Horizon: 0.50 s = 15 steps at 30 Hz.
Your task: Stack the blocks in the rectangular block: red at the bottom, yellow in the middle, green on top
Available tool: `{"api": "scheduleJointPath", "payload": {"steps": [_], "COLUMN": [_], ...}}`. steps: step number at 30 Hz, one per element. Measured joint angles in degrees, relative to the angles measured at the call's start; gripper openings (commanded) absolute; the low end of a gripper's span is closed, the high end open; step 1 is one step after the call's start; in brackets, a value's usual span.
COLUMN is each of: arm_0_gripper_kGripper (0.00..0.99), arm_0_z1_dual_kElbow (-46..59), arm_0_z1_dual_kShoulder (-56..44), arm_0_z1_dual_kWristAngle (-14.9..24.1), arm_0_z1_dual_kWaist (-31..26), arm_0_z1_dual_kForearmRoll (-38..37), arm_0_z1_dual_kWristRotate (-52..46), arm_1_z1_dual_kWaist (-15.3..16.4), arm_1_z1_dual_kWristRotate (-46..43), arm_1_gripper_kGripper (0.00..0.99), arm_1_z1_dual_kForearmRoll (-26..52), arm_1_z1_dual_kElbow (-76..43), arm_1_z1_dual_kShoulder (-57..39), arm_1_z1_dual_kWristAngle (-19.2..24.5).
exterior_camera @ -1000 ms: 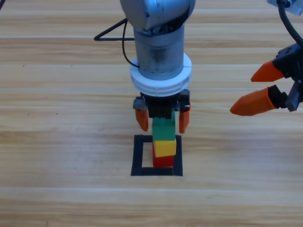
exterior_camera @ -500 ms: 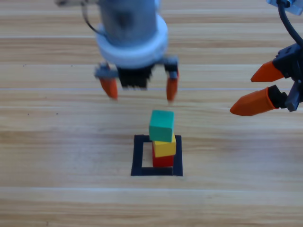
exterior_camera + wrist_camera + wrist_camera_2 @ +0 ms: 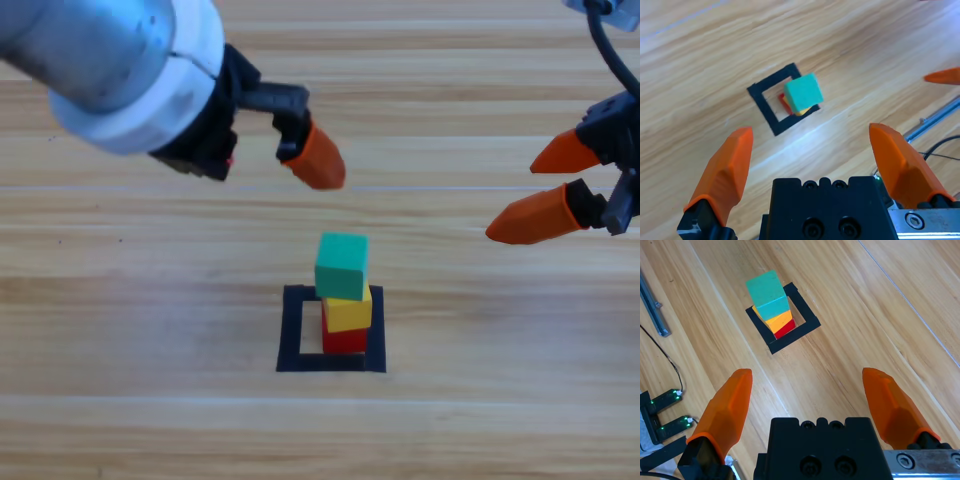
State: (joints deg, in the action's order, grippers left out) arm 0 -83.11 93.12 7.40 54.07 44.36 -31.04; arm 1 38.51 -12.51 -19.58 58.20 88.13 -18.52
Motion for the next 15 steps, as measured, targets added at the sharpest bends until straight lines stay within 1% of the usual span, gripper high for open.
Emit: {"api": "scheduleJointPath", "payload": {"steps": [2,6,15], "arm_0_gripper_kGripper": [0.990,0.990,0.990], "arm_0_z1_dual_kElbow": [1.70,1.71,2.53], "arm_0_z1_dual_kShoulder": [-0.90,-1.56,-3.23], "arm_0_z1_dual_kWristAngle": [-0.16,-0.16,-0.16], "arm_0_z1_dual_kWaist": [1.39,2.81,3.11], "arm_0_z1_dual_kForearmRoll": [-2.54,-2.54,-2.54], "arm_0_z1_dual_kWristRotate": [1.49,1.65,2.02], "arm_1_z1_dual_kWaist": [0.00,0.00,0.00], "arm_1_z1_dual_kWristRotate": [0.00,0.00,0.01], "arm_1_gripper_kGripper": [0.969,0.969,0.969], "arm_1_z1_dual_kForearmRoll": [0.00,0.00,0.00], "arm_1_z1_dual_kElbow": [0.00,0.00,0.00], "arm_1_z1_dual_kShoulder": [0.01,0.13,0.57], "arm_1_z1_dual_kWristAngle": [0.00,0.00,0.00]}}
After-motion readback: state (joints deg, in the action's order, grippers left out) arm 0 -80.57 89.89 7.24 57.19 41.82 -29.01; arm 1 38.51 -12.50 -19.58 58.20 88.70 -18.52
